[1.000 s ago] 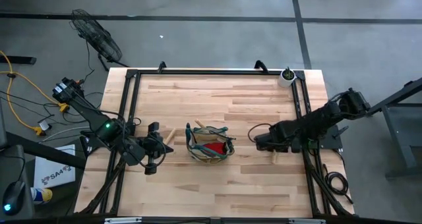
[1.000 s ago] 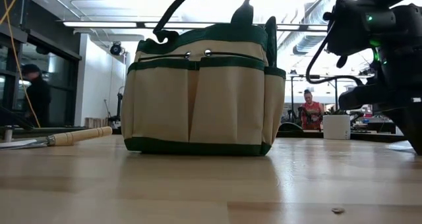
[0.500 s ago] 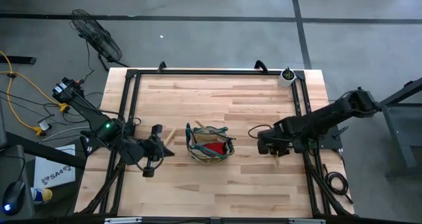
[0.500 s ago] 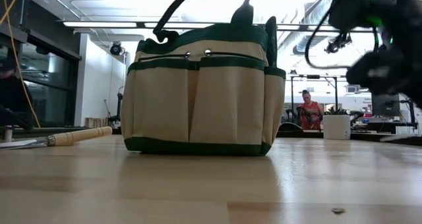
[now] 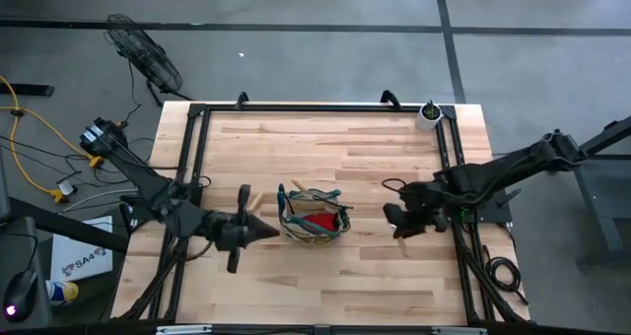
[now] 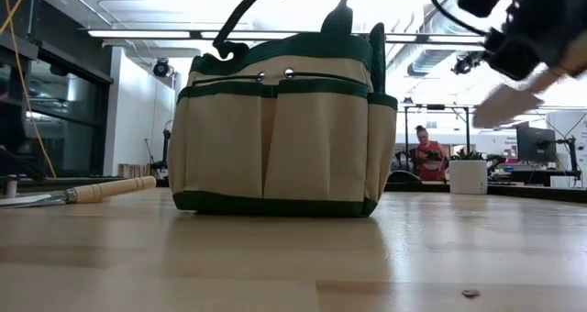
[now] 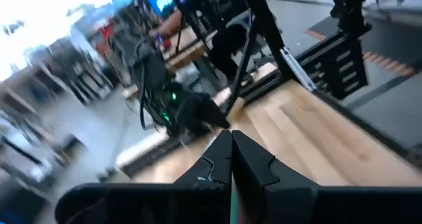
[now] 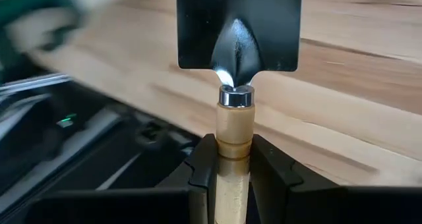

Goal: Pick & Place Garden tools in Gardening bag
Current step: Put the right light brown trowel into the light brown gardening bag

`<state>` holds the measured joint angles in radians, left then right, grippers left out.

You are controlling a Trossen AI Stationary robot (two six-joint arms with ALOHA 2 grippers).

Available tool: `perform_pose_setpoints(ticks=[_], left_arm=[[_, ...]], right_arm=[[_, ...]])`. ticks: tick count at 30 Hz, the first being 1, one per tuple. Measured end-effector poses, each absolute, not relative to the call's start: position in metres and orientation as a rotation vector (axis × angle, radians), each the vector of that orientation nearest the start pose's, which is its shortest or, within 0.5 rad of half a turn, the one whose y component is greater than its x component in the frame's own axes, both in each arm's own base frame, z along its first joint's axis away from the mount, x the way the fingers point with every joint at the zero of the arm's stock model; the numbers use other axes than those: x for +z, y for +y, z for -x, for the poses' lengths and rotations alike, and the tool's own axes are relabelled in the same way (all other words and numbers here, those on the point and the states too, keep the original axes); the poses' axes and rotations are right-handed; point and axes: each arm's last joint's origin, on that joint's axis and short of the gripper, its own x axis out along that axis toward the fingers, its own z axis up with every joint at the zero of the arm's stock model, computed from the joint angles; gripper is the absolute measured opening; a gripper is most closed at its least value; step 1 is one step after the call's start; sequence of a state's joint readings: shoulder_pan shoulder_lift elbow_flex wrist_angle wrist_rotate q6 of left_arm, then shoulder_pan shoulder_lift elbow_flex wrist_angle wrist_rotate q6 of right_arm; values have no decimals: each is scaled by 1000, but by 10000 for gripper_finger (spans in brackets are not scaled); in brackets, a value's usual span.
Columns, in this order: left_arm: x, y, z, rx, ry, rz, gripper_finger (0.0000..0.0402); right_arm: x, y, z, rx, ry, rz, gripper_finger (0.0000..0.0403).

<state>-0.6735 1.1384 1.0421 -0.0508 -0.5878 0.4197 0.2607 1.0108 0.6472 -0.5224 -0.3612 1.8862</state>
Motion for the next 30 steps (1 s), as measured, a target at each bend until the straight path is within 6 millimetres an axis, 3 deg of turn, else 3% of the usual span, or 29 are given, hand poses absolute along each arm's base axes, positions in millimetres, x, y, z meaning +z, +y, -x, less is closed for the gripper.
perform_pose_setpoints(ticks=[10,18,25,30], left_arm=[[365,-158,-265,-91,139,-786,0],[372,-164,-312,-108,159,-974,0],[357,-158,-356,-118,202,-1022,4],[339,-157,-372,-155,232,-1021,51]], right_arm=[[245,61,-200,-201,844,-1756,54],[255,59,-207,-135,666,-1719,54],[258,59,-209,-121,598,-1679,54],[259,58,-209,-133,565,-1654,54]])
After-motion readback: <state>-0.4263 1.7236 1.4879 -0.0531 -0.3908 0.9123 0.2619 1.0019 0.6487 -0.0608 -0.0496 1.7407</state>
